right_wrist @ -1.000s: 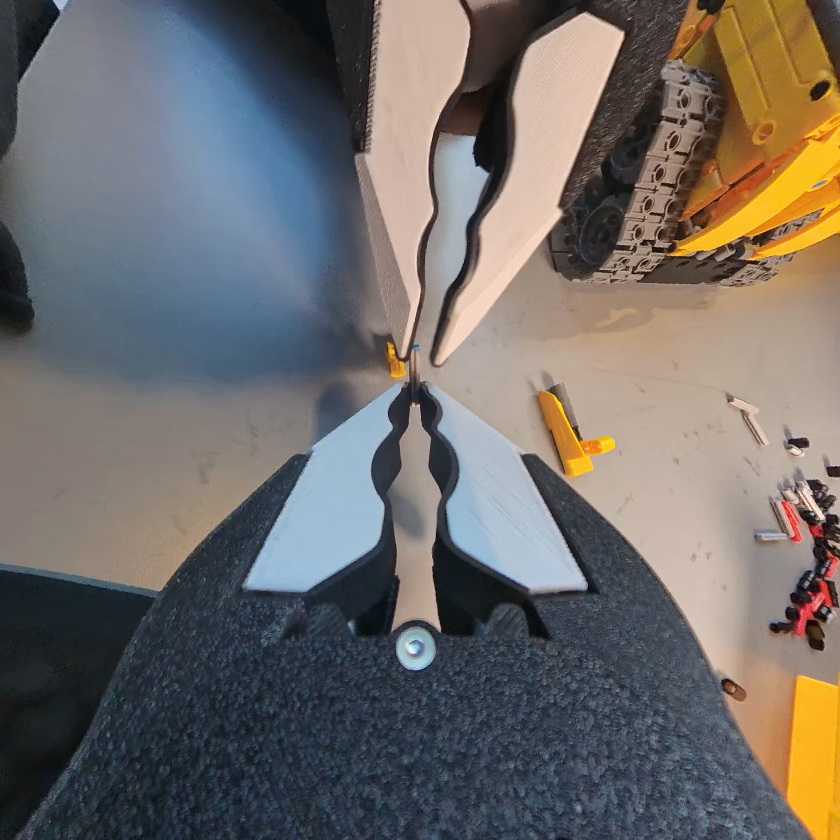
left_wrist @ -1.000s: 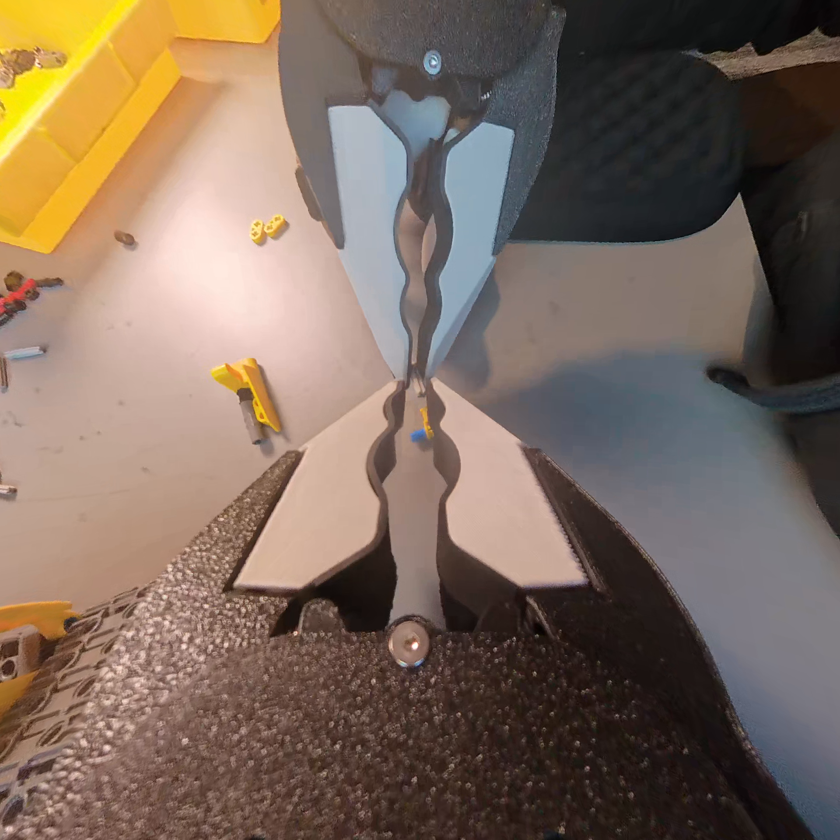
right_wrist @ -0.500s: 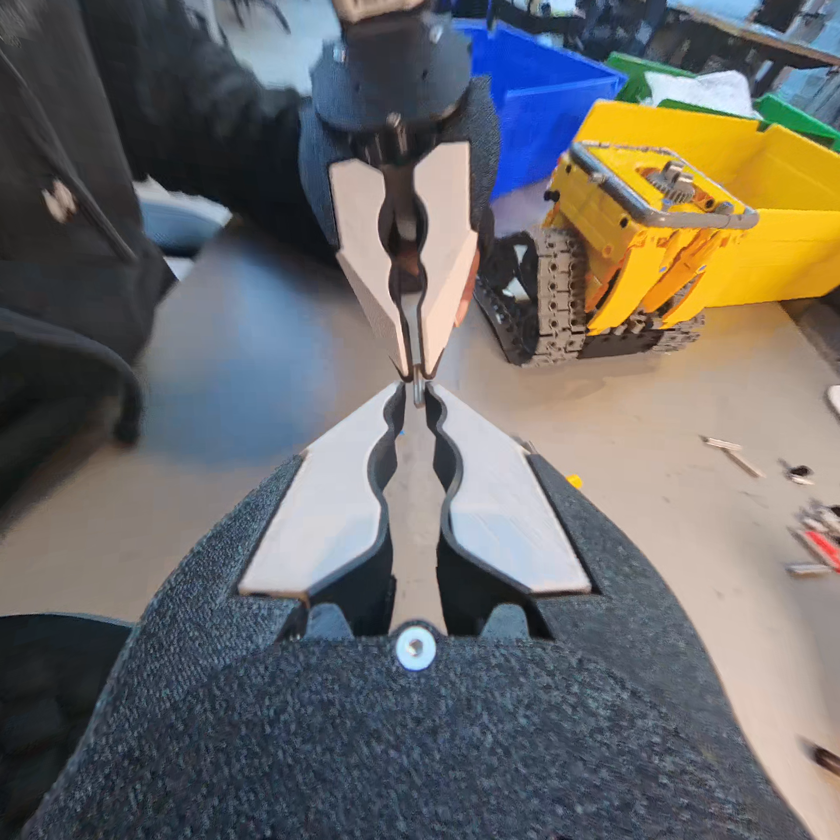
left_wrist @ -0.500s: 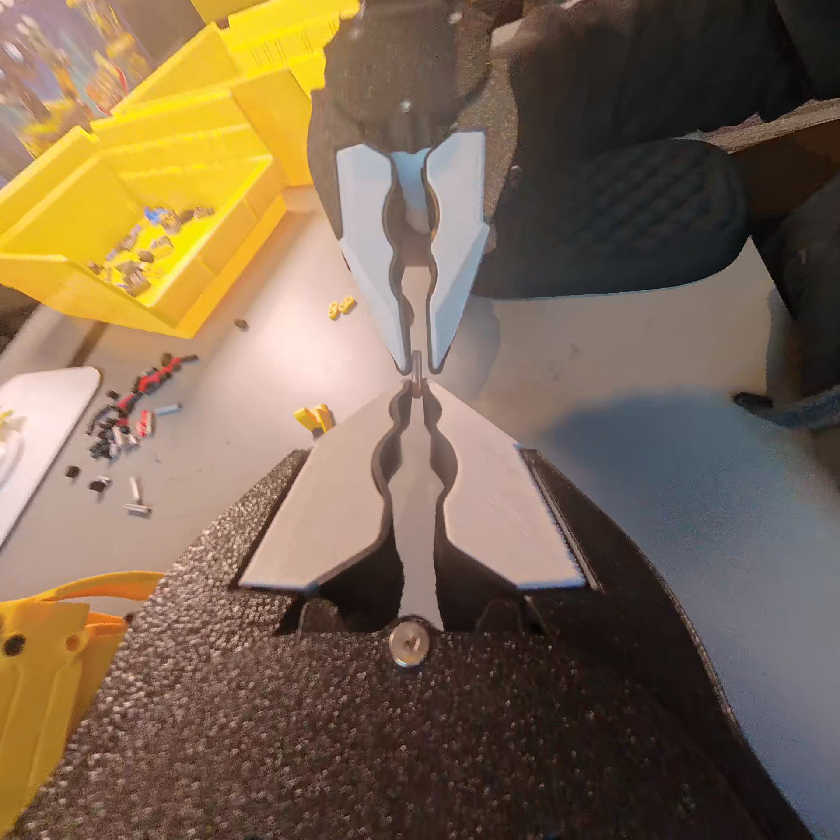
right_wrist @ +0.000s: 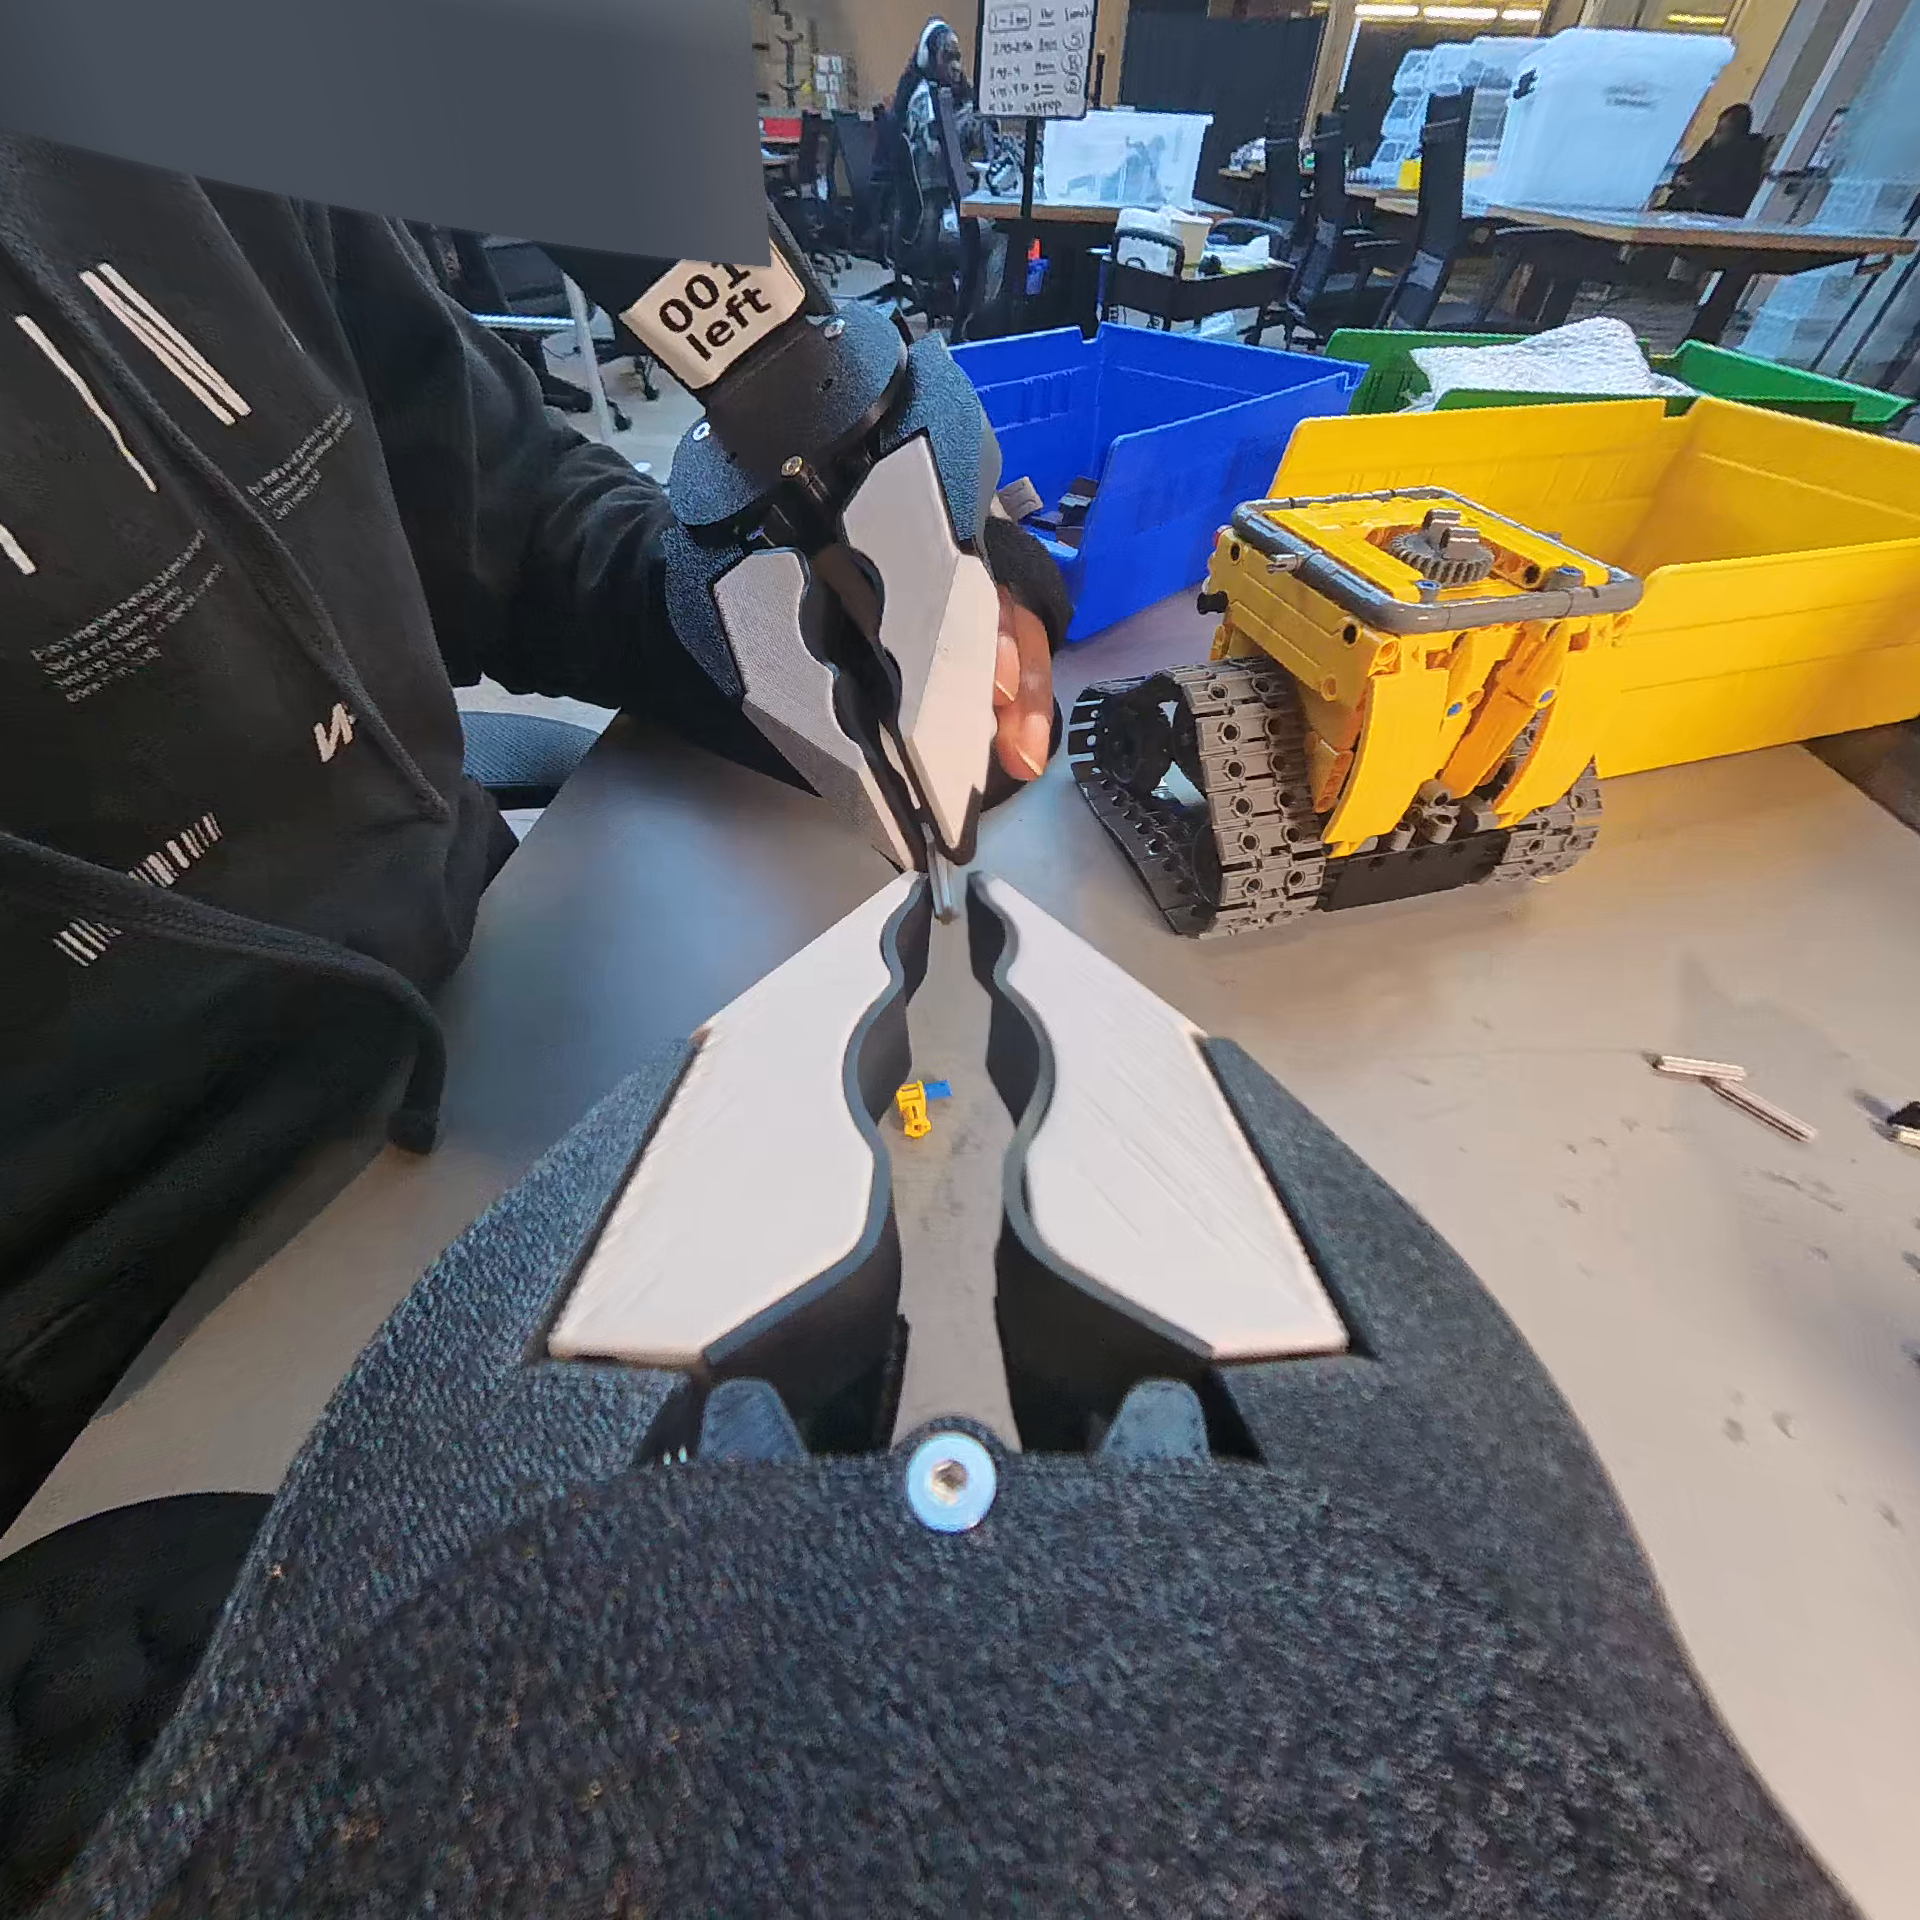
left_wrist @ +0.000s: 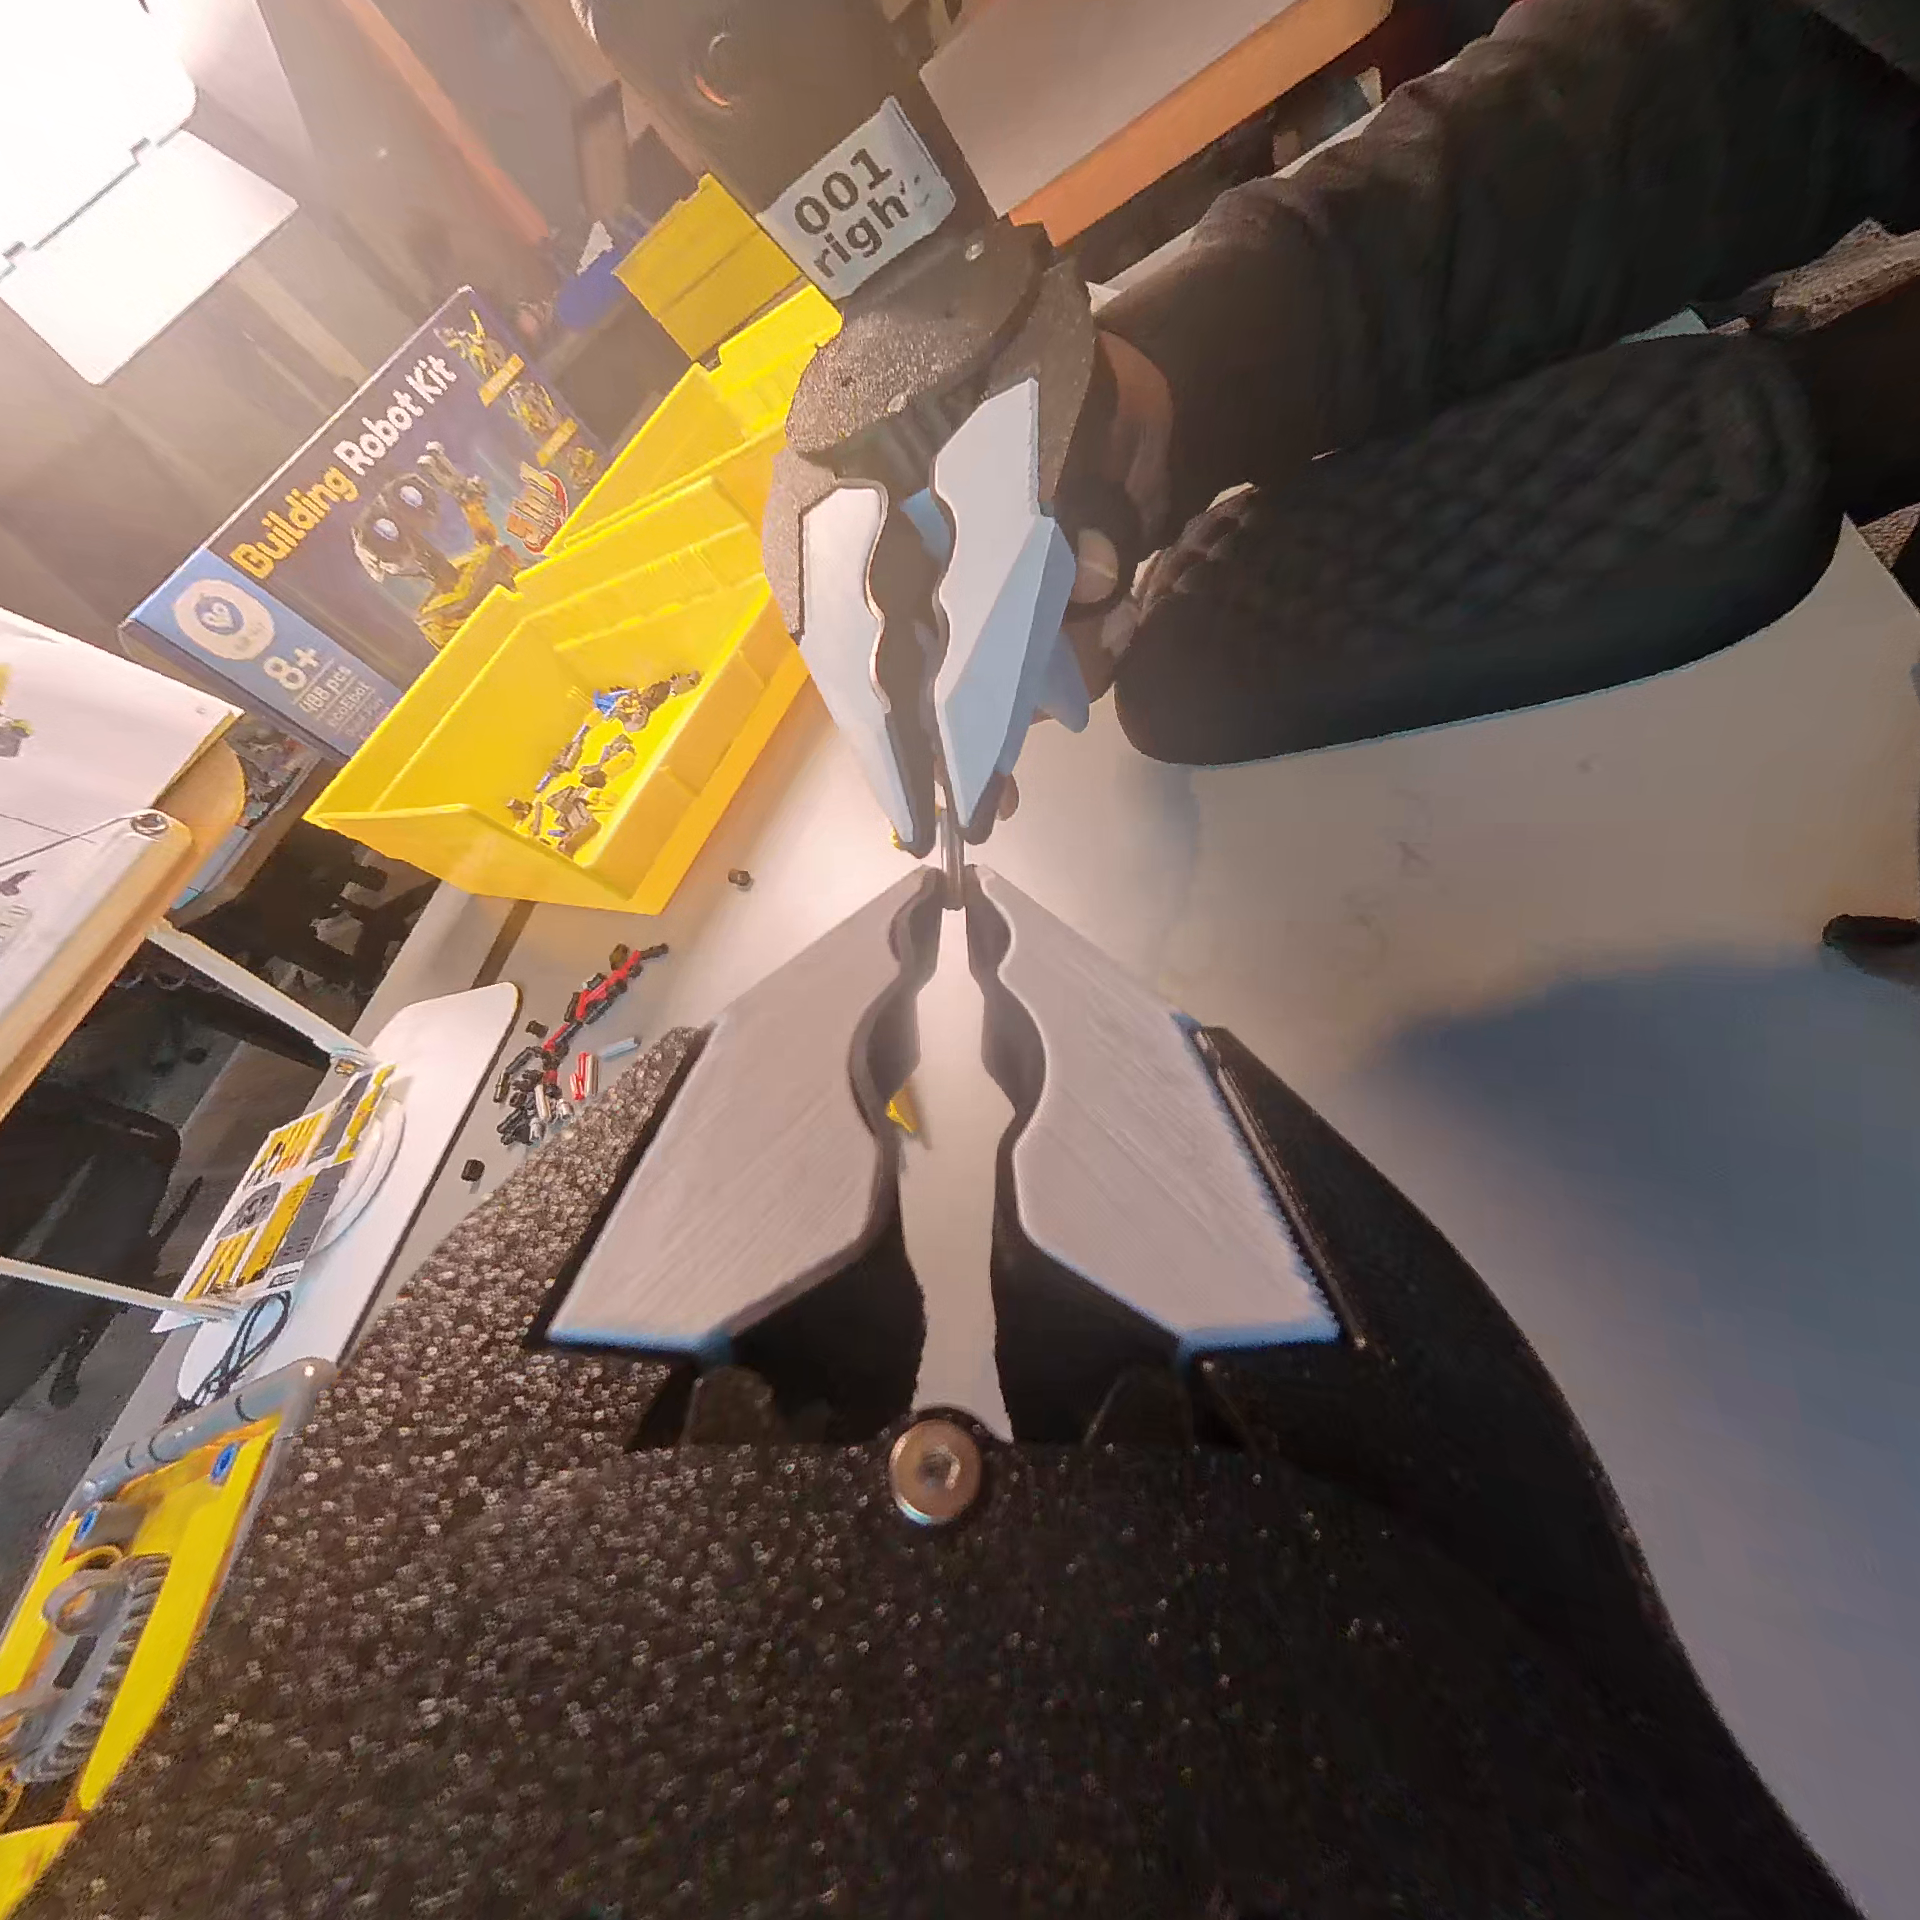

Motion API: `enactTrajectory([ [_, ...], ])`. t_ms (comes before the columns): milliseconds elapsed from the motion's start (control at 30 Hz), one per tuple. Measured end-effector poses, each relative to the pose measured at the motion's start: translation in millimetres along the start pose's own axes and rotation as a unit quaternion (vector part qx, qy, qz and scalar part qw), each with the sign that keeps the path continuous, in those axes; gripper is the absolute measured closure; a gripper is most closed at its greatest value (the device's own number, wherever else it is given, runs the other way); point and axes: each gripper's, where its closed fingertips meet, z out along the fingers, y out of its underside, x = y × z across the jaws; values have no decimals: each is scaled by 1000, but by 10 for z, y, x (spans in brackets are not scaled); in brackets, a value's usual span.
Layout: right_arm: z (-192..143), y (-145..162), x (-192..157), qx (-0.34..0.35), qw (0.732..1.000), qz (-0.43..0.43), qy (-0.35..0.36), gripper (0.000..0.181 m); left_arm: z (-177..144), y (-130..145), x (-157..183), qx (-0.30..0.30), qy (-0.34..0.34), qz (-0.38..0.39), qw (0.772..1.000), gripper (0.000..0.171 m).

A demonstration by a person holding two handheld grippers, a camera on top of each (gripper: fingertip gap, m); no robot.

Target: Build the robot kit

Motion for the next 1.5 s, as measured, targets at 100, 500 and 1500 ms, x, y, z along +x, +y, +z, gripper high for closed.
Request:
enactTrajectory([
  [100,-8,-8,-4,3,1000,1,-3,174,-2,-5,-3,1,-1,2,1000,168],
  [500,13,25,-22,-9,1000,-10,-6,177,4,0,12,5,10,-20,1000,168],
  [1500,-58,639,116,-153,987,-38,15,177,141,794,522,-253,166,-218,928,148],
])
